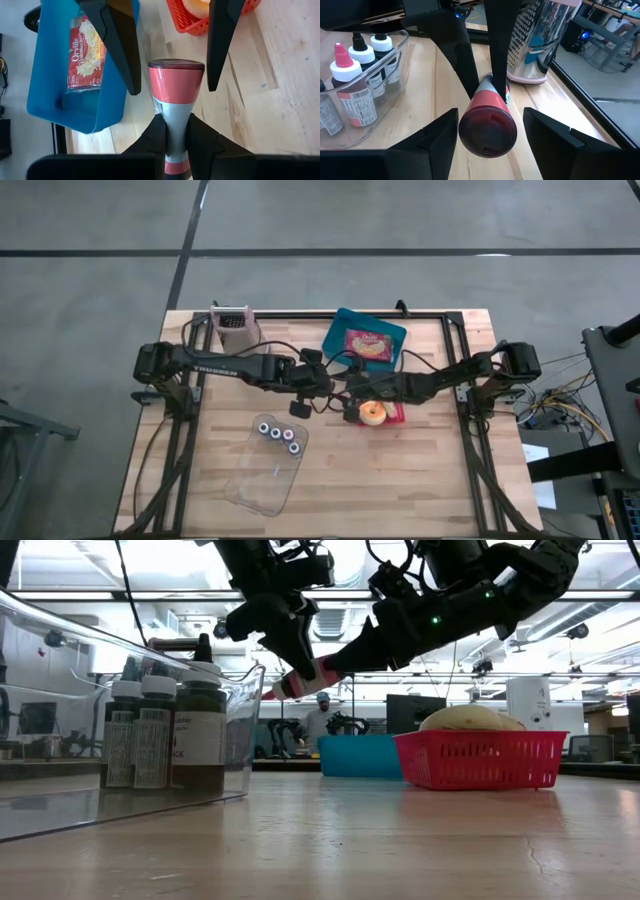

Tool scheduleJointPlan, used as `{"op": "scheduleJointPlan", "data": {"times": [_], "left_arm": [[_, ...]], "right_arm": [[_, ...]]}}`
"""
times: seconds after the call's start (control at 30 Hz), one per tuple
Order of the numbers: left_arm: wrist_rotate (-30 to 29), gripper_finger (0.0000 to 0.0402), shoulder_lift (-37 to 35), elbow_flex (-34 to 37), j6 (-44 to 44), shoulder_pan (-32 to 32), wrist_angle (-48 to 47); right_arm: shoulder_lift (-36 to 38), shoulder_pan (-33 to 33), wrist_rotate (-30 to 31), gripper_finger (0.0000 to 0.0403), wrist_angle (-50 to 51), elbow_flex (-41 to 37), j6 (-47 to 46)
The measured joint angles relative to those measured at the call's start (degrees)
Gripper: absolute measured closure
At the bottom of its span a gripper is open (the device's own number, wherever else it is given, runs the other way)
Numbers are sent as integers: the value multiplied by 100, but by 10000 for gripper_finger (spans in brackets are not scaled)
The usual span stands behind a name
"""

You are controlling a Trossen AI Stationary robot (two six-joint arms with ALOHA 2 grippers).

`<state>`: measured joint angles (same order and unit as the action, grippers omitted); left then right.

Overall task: Pick & Place Food Item
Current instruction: Put the pink food coloring bottle into the transparent bin

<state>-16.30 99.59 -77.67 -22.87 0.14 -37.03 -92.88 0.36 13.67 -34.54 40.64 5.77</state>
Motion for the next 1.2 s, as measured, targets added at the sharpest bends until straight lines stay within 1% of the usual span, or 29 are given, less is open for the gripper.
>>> {"op": "scheduleJointPlan", "data": {"times": [0.07, 0.13, 0.3, 0.8, 0.87, 1.03, 1.2], "left_arm": [[1, 355, 0, 0, -3, 0, 22], [-2, 355, 0, 0, -30, 0, 28], [-21, 357, 0, 0, -50, 2, 58], [-19, 357, 0, 4, -92, 4, 124], [-18, 345, 0, 5, -111, 4, 133], [-20, 295, -12, 7, -222, 7, 139], [39, 281, -127, 11, -240, 4, 142]], "right_arm": [[0, 0, 0, 190, 3, 0, -4], [0, 0, -4, 205, 3, 0, -3], [0, 0, -11, 268, 3, -4, 1], [0, 0, -2, 270, 3, -4, -73], [0, 0, -1, 270, 3, -4, -108], [2, 0, 2, 270, -14, -4, -157], [13, 0, -5, 270, -82, -4, -224]]}}
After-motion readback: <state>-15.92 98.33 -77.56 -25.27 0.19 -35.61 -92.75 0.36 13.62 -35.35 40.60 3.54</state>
